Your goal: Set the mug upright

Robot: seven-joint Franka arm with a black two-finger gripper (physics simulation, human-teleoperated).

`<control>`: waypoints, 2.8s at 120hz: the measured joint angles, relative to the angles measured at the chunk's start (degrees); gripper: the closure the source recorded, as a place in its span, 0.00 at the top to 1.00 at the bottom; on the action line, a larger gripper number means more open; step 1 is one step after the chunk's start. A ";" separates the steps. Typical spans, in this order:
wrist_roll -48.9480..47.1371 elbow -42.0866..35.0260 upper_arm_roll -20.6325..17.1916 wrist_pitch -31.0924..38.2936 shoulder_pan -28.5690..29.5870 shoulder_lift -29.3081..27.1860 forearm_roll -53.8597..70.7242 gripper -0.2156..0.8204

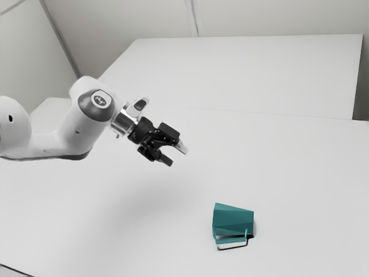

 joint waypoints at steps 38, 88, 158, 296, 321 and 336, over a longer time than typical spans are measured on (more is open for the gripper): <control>15.85 -6.34 -0.38 3.00 -1.60 1.24 -13.60 0.77; 26.95 -13.00 -2.42 3.87 -2.55 1.99 -23.89 0.77; 30.38 -13.59 -3.72 5.91 -8.15 4.49 -31.99 0.77; 32.10 -13.25 -3.73 9.21 -14.33 4.77 -34.76 0.56; 32.21 -13.26 -3.72 9.27 -13.76 4.77 -34.77 0.34; 32.24 -13.26 -3.72 9.26 -13.78 4.77 -34.82 0.22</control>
